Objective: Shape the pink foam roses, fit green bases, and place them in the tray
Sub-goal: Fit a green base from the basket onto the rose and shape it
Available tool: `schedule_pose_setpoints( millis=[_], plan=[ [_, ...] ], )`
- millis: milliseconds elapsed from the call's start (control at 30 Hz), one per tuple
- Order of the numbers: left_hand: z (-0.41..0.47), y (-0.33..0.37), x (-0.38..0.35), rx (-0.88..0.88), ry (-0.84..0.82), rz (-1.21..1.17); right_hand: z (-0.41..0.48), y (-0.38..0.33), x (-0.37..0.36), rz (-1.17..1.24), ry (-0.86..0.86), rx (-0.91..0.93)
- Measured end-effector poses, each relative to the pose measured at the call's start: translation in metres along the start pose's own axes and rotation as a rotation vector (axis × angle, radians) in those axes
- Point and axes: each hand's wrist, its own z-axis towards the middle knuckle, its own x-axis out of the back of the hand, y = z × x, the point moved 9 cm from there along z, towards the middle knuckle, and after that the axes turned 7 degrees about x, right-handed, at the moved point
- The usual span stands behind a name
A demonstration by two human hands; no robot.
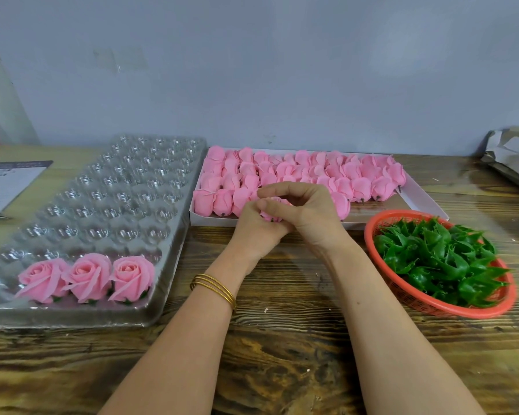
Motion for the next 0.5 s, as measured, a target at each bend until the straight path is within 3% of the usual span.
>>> schedule_pose_setpoints(
  millis=[500],
  plan=[
    [-0.0005,-0.0011,0.0048,0.036,0.097,0.03,-0.0022,0.0033,-0.0044,0.037,-0.008,-0.029]
  ],
)
